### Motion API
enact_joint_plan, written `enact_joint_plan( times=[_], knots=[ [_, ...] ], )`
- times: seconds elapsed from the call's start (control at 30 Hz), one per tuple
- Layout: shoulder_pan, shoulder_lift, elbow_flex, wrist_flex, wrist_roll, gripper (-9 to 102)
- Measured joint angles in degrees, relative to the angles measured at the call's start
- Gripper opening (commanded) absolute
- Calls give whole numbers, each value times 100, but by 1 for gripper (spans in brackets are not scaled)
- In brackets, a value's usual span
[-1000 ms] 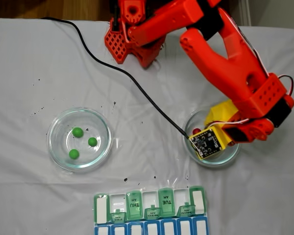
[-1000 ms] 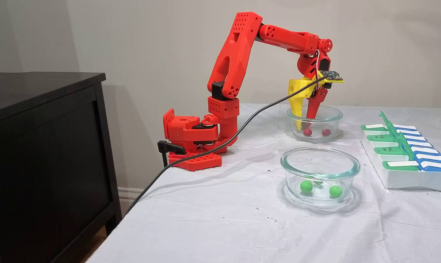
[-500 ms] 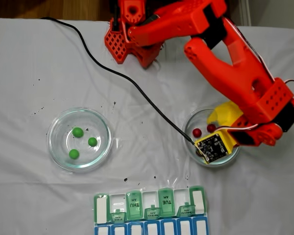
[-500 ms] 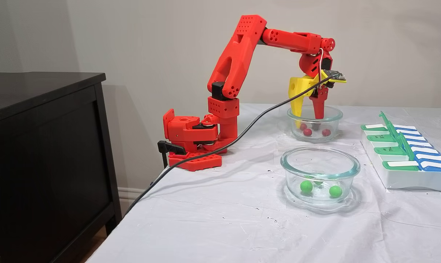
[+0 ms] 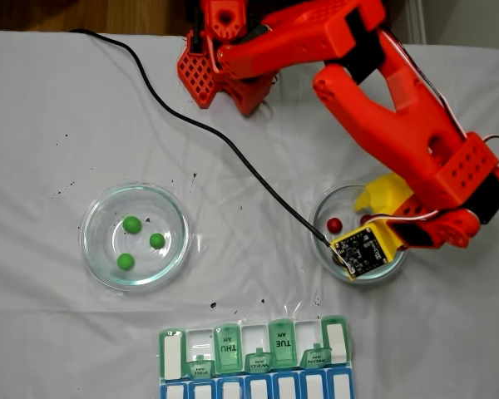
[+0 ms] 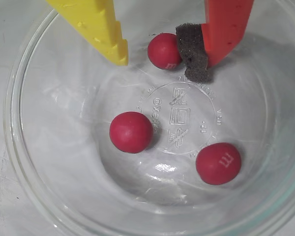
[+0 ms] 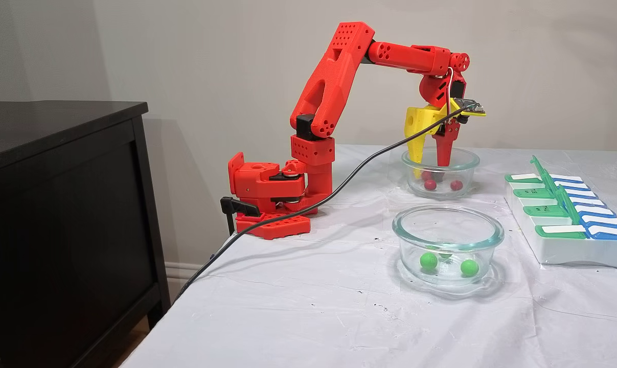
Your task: Sort medicines into box.
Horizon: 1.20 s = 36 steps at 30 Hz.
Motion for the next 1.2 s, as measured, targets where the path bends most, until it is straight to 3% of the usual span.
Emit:
enact_joint_plan(
  times=[0.67,1.2],
  knots=[
    [-62,-53,26,0,97,12],
    [-62,-53,26,0,97,0]
  ],
)
